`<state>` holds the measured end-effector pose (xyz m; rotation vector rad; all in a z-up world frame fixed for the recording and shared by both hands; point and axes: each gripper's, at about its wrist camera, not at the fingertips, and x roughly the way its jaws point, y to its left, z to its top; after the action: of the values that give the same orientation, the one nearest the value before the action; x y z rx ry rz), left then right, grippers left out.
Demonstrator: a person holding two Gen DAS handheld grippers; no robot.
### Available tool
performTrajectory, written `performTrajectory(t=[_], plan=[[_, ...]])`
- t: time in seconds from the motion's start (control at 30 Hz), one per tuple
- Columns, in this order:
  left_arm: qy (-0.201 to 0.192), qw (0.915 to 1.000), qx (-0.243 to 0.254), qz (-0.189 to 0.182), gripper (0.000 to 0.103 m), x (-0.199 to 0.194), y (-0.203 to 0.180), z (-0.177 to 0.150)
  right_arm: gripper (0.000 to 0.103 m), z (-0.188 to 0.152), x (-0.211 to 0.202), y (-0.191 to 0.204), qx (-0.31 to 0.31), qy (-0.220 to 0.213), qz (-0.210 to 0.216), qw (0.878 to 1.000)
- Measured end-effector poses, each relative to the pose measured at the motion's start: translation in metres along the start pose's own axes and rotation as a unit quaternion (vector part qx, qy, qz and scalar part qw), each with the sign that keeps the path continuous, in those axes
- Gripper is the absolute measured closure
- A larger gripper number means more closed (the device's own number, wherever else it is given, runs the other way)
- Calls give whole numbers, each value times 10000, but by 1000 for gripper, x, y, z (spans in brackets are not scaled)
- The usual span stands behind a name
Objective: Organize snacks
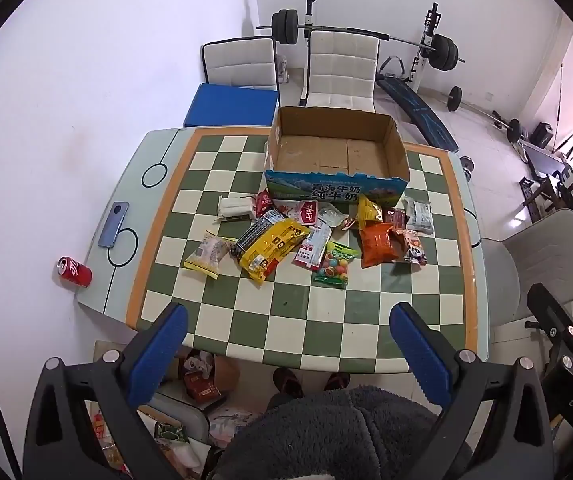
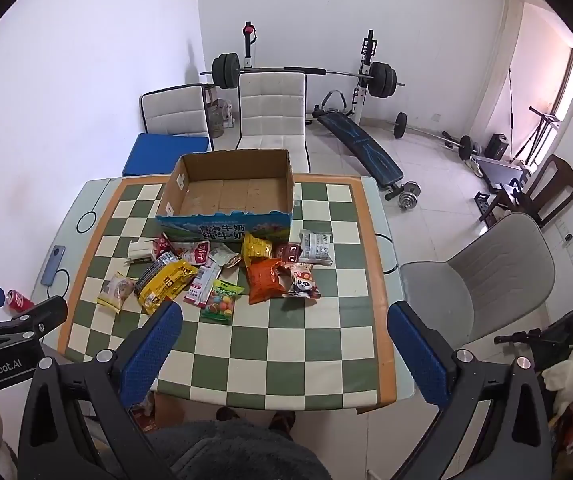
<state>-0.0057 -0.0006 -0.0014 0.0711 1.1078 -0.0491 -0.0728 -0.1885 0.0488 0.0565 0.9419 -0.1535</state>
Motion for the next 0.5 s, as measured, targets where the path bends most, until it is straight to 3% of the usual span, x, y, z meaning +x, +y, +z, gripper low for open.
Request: performTrajectory(t=[0.5], plan=[[62,10000,-26,-19,0,3,4,3,0,-5,3,1,34,123,54,9999]])
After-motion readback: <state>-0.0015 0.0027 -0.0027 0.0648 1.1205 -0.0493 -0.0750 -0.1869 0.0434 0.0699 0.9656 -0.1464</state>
